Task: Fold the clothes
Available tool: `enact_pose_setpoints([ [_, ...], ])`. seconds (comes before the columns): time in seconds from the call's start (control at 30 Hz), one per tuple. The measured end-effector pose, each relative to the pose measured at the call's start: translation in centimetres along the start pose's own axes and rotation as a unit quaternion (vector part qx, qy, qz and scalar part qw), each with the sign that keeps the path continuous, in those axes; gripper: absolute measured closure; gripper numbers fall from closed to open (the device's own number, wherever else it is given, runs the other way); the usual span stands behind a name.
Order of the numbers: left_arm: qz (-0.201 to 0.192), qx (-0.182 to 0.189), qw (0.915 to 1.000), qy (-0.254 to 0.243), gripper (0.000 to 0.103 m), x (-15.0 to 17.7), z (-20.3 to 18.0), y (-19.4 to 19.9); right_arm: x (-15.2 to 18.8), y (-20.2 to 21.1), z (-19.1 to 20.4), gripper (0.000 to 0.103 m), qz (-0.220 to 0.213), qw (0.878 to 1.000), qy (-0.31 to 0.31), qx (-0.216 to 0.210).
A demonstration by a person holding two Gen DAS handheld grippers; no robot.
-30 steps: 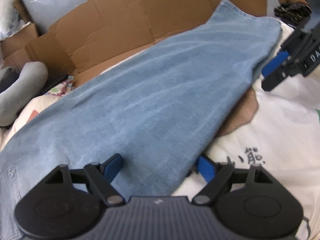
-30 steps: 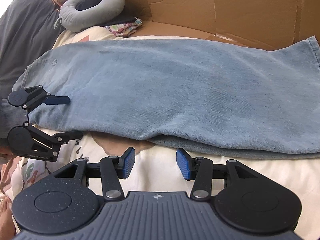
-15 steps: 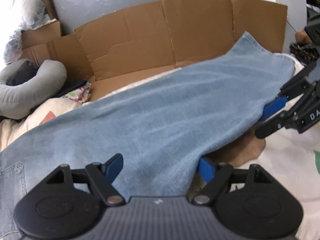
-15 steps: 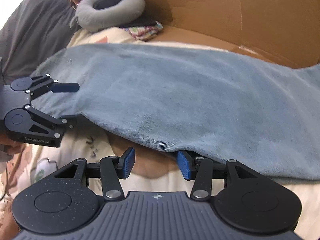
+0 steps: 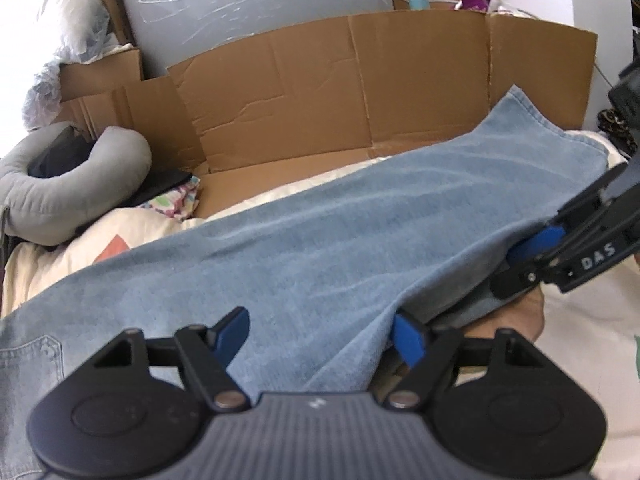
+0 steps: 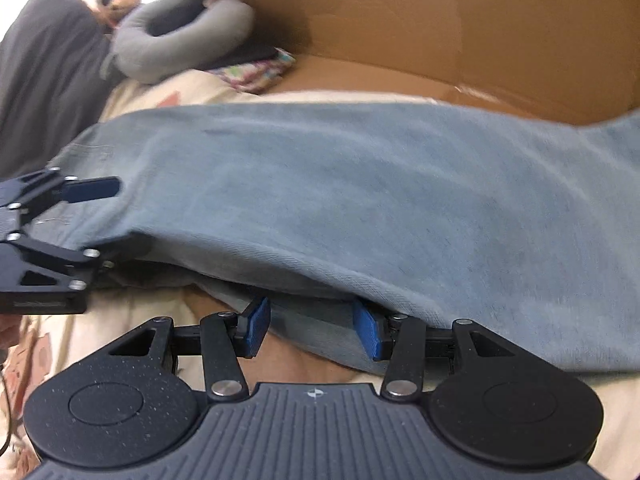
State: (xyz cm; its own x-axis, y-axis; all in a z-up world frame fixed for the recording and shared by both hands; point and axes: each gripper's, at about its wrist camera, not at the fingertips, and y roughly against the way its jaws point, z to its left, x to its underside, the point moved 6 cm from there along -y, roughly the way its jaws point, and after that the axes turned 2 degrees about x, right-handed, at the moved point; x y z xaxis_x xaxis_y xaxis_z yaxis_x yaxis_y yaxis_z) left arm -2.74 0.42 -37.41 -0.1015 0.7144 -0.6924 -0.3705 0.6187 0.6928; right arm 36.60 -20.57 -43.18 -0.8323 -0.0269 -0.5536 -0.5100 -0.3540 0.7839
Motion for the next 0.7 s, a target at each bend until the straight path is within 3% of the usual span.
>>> enact_pose_setpoints([
  [0.17,0.019,0.002,0.9996,-0.019,0.026,1.4,-0.7,-0.6,-0.6,-0.8,0.2,0.050,0.000,1.000,-0.001,0.005],
  [0.27,0.023,0.002,0.9996,-0.017,0.047,1.7,-0.3,-0.7,-1.2,-1.1,1.0,0.050,-0.002,1.000,0.015,-0.009],
  [0.33,0.017,0.015,0.9997,0.002,0.079,1.3,0.2,-0.4,-1.4,-1.1,1.7,0.050,-0.004,0.999,0.030,-0.021],
  [0.37,0.013,0.022,0.9996,0.009,0.085,0.9,0.3,-0.2,-1.5,-1.0,2.1,0.050,-0.005,0.999,0.038,-0.028],
  [0.5,-0.004,0.021,0.9998,0.004,0.091,-0.3,0.4,0.5,-1.4,-0.8,4.0,0.050,-0.008,0.995,0.080,-0.053],
  [0.7,-0.008,0.025,0.9995,0.019,0.092,-1.0,0.8,0.7,-0.9,-1.2,7.1,0.050,-0.006,0.983,0.172,-0.060],
])
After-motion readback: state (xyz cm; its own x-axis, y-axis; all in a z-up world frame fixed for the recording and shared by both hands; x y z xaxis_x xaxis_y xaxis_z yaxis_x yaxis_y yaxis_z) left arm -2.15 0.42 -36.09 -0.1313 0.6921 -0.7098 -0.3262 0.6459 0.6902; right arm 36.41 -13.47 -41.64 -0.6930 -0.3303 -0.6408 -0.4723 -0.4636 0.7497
